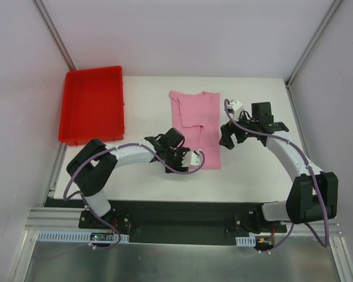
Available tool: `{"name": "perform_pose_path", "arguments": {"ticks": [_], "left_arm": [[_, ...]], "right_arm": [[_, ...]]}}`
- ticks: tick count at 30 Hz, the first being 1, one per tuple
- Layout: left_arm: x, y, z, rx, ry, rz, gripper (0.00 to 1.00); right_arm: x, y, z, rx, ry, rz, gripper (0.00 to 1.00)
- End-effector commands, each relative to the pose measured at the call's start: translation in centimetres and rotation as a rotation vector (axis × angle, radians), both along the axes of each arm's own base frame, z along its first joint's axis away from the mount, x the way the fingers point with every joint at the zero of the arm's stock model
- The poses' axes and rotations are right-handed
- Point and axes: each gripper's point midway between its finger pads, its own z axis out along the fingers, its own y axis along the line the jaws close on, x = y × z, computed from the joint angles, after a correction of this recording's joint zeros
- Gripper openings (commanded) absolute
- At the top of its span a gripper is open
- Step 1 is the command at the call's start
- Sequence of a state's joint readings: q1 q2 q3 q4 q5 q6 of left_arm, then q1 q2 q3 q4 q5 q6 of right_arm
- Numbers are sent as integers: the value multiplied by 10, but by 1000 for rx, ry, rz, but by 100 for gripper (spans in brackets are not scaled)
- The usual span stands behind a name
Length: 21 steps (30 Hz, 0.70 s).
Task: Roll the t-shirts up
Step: Roll the T-shirt to the center of the board.
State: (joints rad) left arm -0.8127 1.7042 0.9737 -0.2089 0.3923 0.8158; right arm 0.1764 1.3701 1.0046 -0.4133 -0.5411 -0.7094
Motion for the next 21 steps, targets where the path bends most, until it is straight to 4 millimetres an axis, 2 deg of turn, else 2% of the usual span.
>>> {"name": "perform_pose_path", "arguments": {"ticks": [1,2,3,4,7,8,9,10,12,14,17,21], "left_arm": [[6,-1,-15,74,-52,-33,50],[6,-2,-16,79,-54,-32,48],[6,-2,-18,87,-53,-32,44],[7,-3,-18,89,-53,-28,31],[7,-5,-18,101,-31,-12,10],[6,-5,-17,102,-9,-7,1],[4,-4,-18,109,27,8,0],[3,-6,-8,78,100,24,0],[-1,-8,2,35,232,81,0],[2,-12,21,-24,365,146,0],[4,-18,35,-80,488,190,0],[2,-22,42,-111,573,207,0]], "right_arm": [[3,-15,21,-57,-175,-37,96],[3,-14,25,-87,-254,-18,96],[-1,-17,8,-144,-319,10,96],[-5,-16,19,-213,-459,119,96],[-36,3,-4,-256,-523,381,96],[-46,6,-7,-247,-522,437,96],[-60,15,-13,-218,-500,510,96],[-67,18,-20,-218,-501,545,96],[-75,30,-24,-216,-541,623,96],[-83,34,-36,-220,-540,658,96],[-82,42,-47,-217,-535,652,96],[-74,48,-55,-231,-533,632,96]]}}
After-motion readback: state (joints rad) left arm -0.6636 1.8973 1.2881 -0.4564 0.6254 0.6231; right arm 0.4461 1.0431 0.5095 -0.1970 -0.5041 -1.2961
